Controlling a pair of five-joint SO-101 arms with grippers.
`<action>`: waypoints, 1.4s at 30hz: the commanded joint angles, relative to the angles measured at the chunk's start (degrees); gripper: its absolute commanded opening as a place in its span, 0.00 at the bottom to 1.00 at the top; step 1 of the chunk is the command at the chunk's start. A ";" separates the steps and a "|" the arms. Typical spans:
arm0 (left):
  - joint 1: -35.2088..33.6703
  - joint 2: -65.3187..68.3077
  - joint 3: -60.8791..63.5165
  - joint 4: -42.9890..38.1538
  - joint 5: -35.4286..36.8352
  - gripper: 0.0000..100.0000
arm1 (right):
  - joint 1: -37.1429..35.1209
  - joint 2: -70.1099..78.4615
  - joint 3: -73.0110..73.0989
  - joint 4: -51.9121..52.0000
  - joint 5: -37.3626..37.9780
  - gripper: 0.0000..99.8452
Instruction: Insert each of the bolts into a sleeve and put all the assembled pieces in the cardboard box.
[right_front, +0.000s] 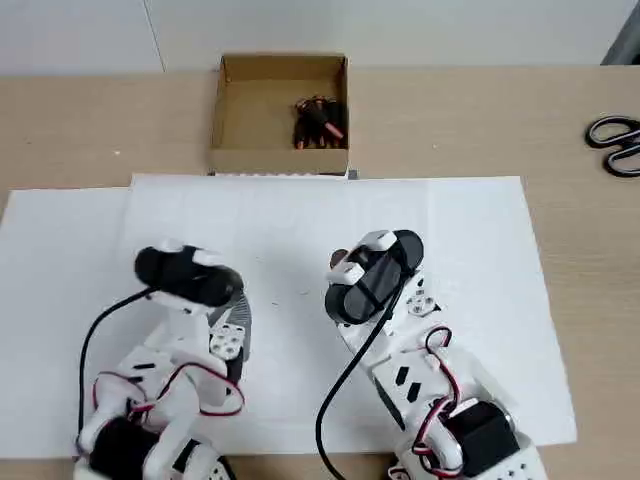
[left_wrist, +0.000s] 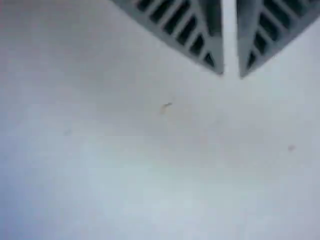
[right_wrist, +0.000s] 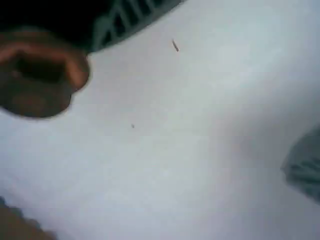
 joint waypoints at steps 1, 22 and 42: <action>-5.27 0.18 5.67 -6.51 -0.44 0.00 | 3.82 0.04 -0.70 -5.58 -5.19 0.00; -16.00 -0.18 20.53 -18.81 -0.62 0.01 | 10.15 44.79 -20.48 -28.35 -11.60 0.00; -16.00 -0.18 20.62 -19.08 -0.26 0.01 | 12.35 127.43 -107.60 -31.60 -5.54 0.00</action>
